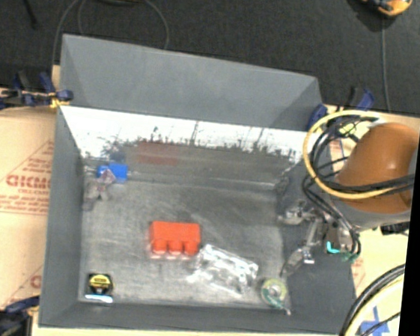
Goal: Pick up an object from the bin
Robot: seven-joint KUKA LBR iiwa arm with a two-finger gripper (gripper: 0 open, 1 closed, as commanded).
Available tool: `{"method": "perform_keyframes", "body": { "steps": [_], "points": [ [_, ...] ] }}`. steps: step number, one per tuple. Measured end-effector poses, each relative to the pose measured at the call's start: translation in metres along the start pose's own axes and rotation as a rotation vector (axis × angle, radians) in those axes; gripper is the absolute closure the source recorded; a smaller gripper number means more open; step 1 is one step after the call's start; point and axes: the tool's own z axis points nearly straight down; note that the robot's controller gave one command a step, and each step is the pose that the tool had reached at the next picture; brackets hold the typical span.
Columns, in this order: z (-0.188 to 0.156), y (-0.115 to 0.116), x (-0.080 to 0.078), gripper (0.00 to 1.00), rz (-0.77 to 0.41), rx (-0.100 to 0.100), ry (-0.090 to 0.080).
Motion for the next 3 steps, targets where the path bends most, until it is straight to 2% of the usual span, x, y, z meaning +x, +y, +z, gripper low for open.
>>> {"method": "perform_keyframes", "body": {
  "steps": [1,2,3],
  "points": [
    [0.070,0.032,0.042,0.00,-0.109,0.003,-0.013],
    [0.067,0.087,0.046,0.00,-0.284,0.003,-0.018],
    [0.067,0.087,0.046,1.00,-0.285,0.003,-0.017]
  ]
}}
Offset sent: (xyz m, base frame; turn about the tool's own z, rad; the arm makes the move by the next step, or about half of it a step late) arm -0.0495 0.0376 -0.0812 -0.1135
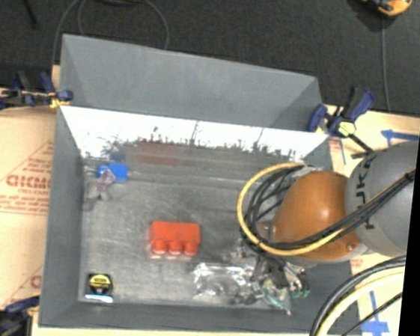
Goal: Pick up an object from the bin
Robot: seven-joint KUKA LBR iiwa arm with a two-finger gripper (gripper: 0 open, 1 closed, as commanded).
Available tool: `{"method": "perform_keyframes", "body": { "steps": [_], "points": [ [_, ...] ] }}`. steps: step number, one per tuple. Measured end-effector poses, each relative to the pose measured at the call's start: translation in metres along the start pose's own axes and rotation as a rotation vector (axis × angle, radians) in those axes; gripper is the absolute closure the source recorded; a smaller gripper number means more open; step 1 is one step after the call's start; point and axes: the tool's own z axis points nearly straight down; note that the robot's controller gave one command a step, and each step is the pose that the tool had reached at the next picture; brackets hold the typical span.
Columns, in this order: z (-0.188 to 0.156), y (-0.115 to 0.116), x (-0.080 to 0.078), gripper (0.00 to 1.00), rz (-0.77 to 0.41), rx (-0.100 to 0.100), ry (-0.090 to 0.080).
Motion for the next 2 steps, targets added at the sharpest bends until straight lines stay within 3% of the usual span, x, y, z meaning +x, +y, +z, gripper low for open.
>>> {"method": "perform_keyframes", "body": {
  "steps": [2],
  "points": [
    [-0.167,-0.016,0.001,1.00,0.014,-0.001,0.004]
  ]
}}
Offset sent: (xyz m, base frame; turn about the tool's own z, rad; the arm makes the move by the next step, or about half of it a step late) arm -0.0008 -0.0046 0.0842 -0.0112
